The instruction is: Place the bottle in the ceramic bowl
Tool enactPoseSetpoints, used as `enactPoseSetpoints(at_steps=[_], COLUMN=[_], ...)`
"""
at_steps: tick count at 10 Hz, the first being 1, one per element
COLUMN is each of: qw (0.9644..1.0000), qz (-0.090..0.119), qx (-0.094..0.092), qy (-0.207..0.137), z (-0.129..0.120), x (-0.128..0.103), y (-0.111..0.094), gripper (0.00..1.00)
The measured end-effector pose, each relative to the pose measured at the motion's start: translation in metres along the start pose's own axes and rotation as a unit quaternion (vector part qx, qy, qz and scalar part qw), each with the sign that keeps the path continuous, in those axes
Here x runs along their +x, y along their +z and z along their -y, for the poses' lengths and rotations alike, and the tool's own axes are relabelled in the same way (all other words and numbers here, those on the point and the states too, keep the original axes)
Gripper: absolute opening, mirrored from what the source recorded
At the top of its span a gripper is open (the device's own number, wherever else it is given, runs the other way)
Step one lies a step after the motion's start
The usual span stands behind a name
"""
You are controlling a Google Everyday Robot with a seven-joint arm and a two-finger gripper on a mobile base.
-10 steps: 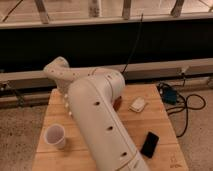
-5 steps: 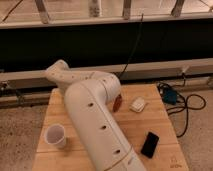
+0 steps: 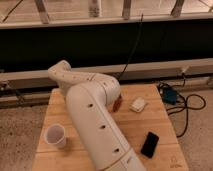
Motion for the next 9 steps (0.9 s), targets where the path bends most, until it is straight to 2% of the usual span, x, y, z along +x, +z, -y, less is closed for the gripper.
enactPoseSetpoints(at_steps=[2, 3, 6, 9], qw=[1.0, 0.9999, 1.0, 0.9994], qz=[0.003, 0.002, -0.003, -0.017], qx=[0.005, 0.004, -0.004, -0.015], qy=[-0.008, -0.011, 0.004, 0.027], z=[0.004, 0.003, -0.014, -0.038], x=[-0.006, -0.011, -0.033, -0.067], y=[-0.015, -0.029, -0.066, -0.098], gripper=[0.06, 0.0, 0.0, 0.0])
